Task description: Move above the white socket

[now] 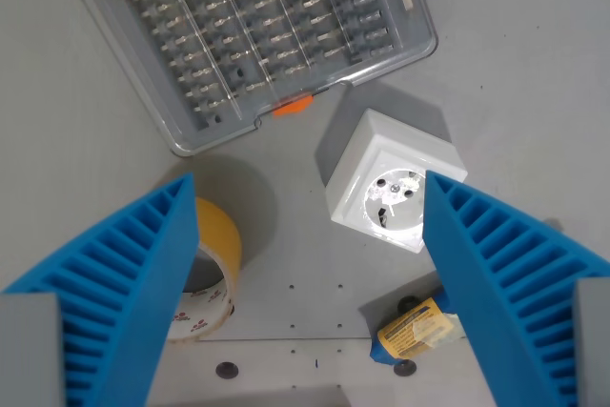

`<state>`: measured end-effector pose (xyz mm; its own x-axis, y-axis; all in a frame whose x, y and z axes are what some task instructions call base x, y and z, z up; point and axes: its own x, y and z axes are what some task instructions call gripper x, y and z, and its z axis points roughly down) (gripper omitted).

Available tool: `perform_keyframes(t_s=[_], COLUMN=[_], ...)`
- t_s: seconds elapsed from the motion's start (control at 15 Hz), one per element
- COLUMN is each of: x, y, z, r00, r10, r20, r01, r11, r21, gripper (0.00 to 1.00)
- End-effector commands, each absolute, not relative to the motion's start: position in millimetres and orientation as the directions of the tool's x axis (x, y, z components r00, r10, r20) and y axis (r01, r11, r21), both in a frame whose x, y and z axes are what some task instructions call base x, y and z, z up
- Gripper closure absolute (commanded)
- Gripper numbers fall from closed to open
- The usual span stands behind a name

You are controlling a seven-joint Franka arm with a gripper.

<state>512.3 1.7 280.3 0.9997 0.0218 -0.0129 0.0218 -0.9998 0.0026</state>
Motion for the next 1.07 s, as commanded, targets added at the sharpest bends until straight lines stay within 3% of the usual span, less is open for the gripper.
perform_keyframes(t_s=[0.07,1.07], x=[512.5,506.3], y=[1.6,-3.4], z=[281.8,271.8], r00=[1.0,0.998], r10=[0.022,-0.068], r20=[-0.009,0.011], r01=[0.022,-0.068], r11=[-1.0,-0.998], r21=[0.003,0.004], gripper=[0.0,0.0])
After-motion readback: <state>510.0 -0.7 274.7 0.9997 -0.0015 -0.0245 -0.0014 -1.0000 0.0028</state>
